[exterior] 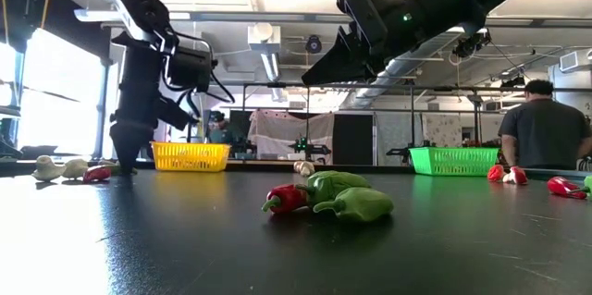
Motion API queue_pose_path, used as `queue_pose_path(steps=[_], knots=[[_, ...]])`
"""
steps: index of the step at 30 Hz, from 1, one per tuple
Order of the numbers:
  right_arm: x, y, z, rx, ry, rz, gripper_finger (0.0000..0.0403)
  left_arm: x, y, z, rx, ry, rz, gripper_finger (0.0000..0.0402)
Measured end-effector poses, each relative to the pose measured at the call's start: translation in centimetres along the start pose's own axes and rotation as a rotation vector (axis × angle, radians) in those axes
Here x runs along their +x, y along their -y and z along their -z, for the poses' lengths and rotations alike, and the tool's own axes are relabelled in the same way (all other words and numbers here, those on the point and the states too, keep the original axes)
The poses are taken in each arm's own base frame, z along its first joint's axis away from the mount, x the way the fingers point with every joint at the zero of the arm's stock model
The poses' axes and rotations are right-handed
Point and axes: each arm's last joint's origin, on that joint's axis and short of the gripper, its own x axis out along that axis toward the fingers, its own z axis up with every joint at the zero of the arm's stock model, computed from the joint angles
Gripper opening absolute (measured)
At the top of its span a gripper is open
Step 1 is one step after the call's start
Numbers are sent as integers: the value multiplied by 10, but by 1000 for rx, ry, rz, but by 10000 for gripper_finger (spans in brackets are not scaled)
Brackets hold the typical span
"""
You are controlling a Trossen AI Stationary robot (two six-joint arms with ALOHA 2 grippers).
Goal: Sort produce into baskets
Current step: Put the green chili pepper into the green bin
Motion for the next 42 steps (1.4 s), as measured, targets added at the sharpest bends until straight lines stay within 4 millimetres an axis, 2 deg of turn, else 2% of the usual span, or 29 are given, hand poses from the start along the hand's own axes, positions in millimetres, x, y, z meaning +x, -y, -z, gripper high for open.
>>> queue_pose_path(steps=[5,9,12,17,21,24,27,30,35,38,42], knots=[[0,0,3,-10,-29,1,0,-6,0,-3,57,73,43,11],[-7,1,9,-1,-133,3,0,-21,-1,-6,38,216,140,8],[-9,1,12,15,-135,4,0,-39,-1,-12,-1,411,236,5],[-7,2,20,85,83,-61,0,-68,3,-21,-57,812,402,2],[1,2,26,127,194,-42,0,-80,12,-24,-98,1086,539,2],[12,1,26,140,209,-30,6,-86,22,-24,-91,1272,614,1],[23,2,20,150,218,-21,36,-95,31,-20,-75,1437,665,1],[28,3,9,157,250,12,87,-103,38,-15,-53,1552,709,1],[30,5,-9,136,318,39,161,-108,50,-10,-14,1604,732,1],[31,5,-19,128,350,36,178,-110,55,-9,14,1614,718,1],[32,3,-31,110,366,12,180,-111,61,-7,4,1626,671,1]])
